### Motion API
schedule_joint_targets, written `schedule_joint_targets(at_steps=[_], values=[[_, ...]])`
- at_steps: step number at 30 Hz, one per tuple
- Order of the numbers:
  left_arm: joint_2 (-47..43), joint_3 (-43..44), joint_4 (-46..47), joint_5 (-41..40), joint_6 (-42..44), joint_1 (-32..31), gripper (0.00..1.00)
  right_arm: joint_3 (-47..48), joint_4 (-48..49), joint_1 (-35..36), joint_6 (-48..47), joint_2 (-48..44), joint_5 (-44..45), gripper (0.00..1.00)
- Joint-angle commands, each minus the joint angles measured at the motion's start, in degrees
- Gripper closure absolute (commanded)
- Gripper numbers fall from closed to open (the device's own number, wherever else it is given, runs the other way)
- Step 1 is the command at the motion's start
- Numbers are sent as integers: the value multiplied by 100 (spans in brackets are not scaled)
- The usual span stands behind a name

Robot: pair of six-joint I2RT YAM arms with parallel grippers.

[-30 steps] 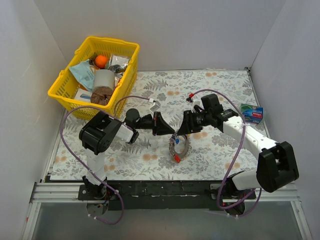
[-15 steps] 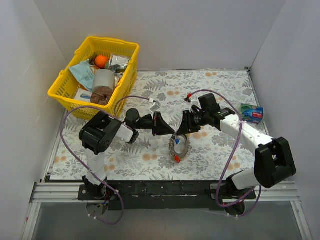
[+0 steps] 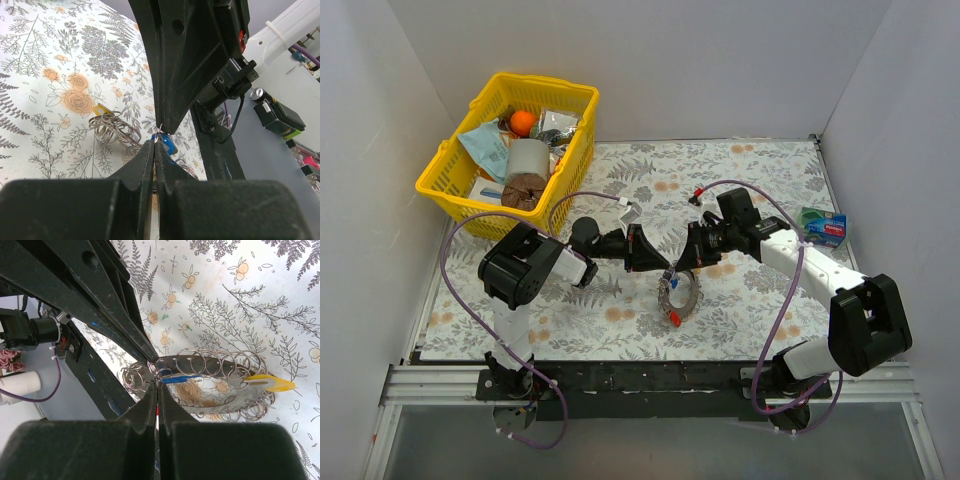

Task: Put the keys on the keyring

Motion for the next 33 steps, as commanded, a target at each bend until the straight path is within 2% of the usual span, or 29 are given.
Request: schedule_joint_targets(at_steps=[1,33], values=[[-196,109,2931,103,7,-13,100,-165,158,29,-130,68,-113,99],[-442,47,2931,76,7,-22,100,-658,589,29,-218,419,-474,99]])
